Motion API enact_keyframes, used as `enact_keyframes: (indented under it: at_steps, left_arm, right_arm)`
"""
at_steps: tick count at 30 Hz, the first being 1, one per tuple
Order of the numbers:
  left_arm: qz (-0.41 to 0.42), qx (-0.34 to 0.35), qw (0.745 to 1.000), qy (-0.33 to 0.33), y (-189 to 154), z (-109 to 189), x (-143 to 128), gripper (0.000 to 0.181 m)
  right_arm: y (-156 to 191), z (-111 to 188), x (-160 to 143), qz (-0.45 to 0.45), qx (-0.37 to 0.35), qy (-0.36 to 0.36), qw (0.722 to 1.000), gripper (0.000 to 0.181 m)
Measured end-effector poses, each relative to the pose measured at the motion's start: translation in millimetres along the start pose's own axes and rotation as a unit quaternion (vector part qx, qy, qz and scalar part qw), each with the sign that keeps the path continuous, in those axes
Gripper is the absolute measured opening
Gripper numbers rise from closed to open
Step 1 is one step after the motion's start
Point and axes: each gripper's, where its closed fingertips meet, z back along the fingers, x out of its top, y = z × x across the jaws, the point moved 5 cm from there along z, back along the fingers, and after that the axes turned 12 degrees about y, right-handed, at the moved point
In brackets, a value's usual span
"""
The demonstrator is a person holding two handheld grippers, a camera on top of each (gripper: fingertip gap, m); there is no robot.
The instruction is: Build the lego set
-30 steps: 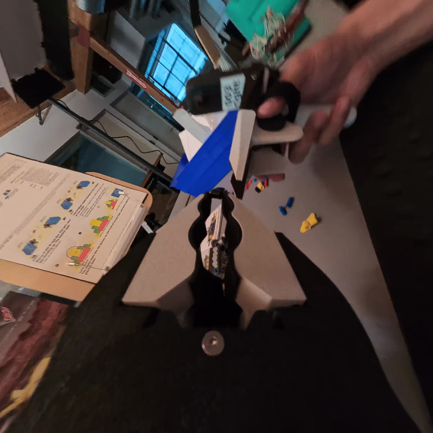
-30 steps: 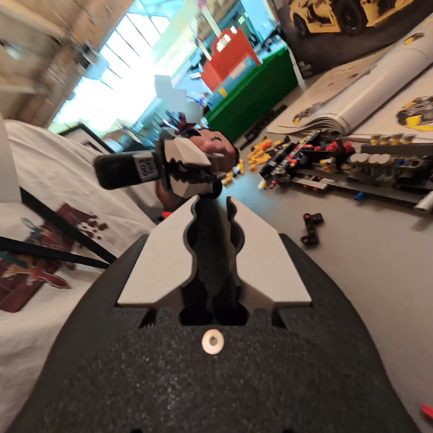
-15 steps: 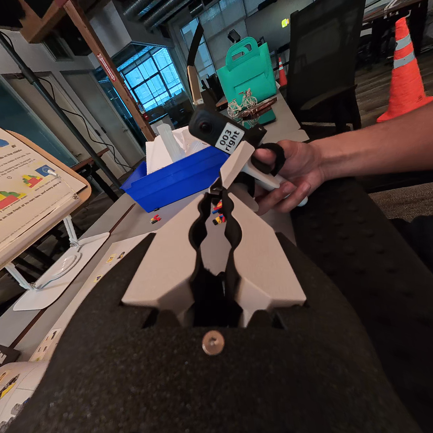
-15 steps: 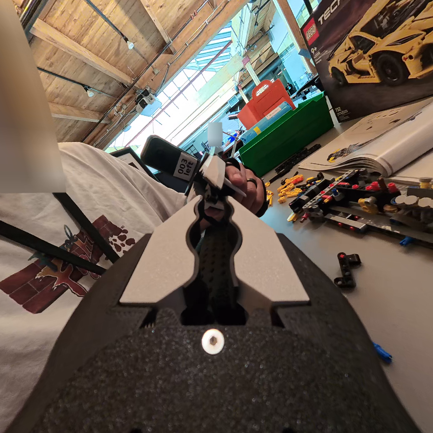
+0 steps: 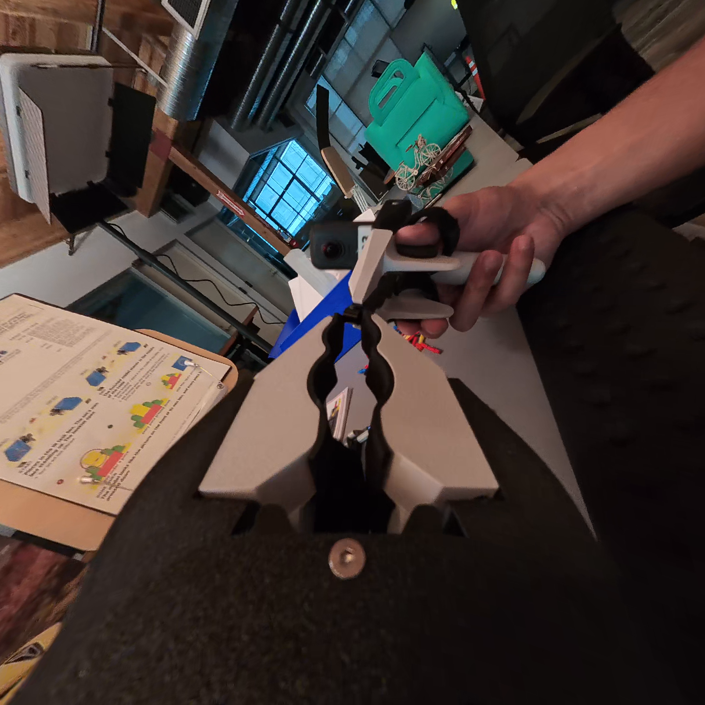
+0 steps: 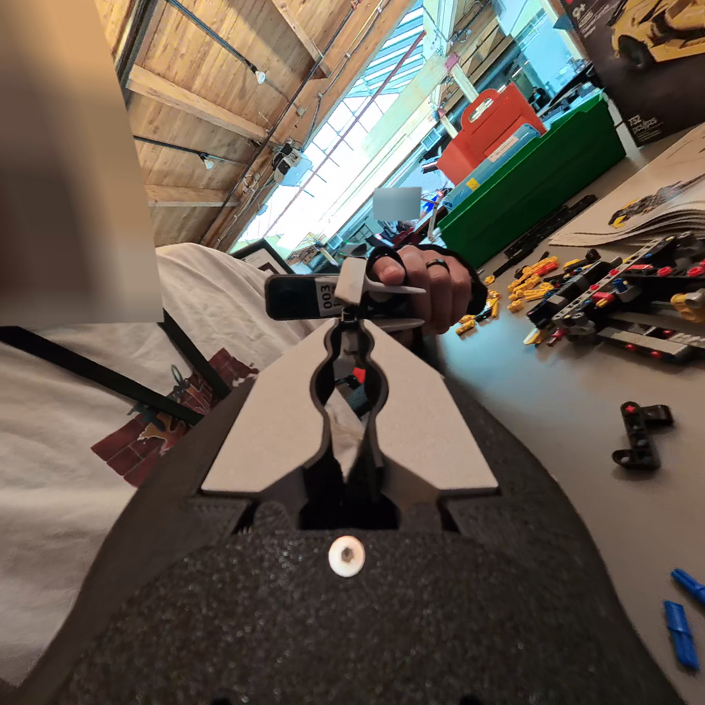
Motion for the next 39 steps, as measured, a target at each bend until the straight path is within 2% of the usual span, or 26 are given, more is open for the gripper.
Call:
enact_keyframes:
  at_steps: [2, 4, 6, 7, 10, 13, 18, 22, 28, 30, 33, 39]
  left_arm:
    - [0.029, -0.008, 0.999, 0.016, 0.7, -2.4, -3.5, 0.008]
    - [0.106, -0.051, 0.993, 0.031, 1.9, -5.9, -7.4, 0.012]
    - [0.207, -0.134, 0.968, 0.036, 0.4, -9.0, -11.4, 0.023]
    - [0.254, -0.171, 0.951, 0.037, 0.6, -9.7, -12.9, 0.021]
    - [0.359, -0.238, 0.902, 0.017, 6.1, -9.3, -14.2, 0.018]
    - [0.384, -0.27, 0.883, 0.0, 7.8, -6.4, -13.9, 0.008]
    - [0.326, -0.265, 0.907, 0.007, 1.1, -3.2, -13.2, 0.007]
    - [0.306, -0.26, 0.916, -0.002, -0.6, -2.1, -12.0, 0.006]
    - [0.245, -0.212, 0.946, 0.002, 1.7, -1.5, -16.0, 0.006]
    - [0.252, -0.2, 0.947, 0.019, 6.9, -1.5, -20.8, 0.006]
    - [0.298, -0.217, 0.929, 0.031, 14.8, 0.0, -27.0, 0.006]
    - [0.279, -0.193, 0.94, 0.047, 16.1, -2.3, -35.4, 0.006]
  right_arm:
    - [-2.5, 2.0, 0.9, 0.032, -0.044, -0.001, 0.999, 0.006]
    - [-3.9, 5.2, 2.3, 0.086, -0.101, -0.001, 0.991, 0.007]
    - [-6.5, 8.8, 1.8, 0.174, -0.185, 0.008, 0.967, 0.007]
    - [-5.8, 9.1, 1.1, 0.222, -0.214, 0.013, 0.951, 0.007]
    - [-3.0, 6.1, -3.2, 0.303, -0.245, 0.025, 0.921, 0.007]
    - [0.1, 1.4, -6.4, 0.32, -0.232, 0.032, 0.918, 0.007]
    - [0.9, -0.4, -9.5, 0.301, -0.207, 0.043, 0.93, 0.007]
    - [2.2, -0.7, -10.1, 0.294, -0.196, 0.041, 0.935, 0.007]
    - [-1.8, 4.8, -5.1, 0.274, -0.208, 0.016, 0.939, 0.014]
    - [-4.4, 11.6, -0.6, 0.254, -0.216, -0.004, 0.943, 0.015]
    - [-10.3, 20.6, 4.6, 0.218, -0.228, -0.023, 0.949, 0.02]
    - [-18.2, 12.3, -0.9, 0.195, -0.226, 0.018, 0.954, 0.022]
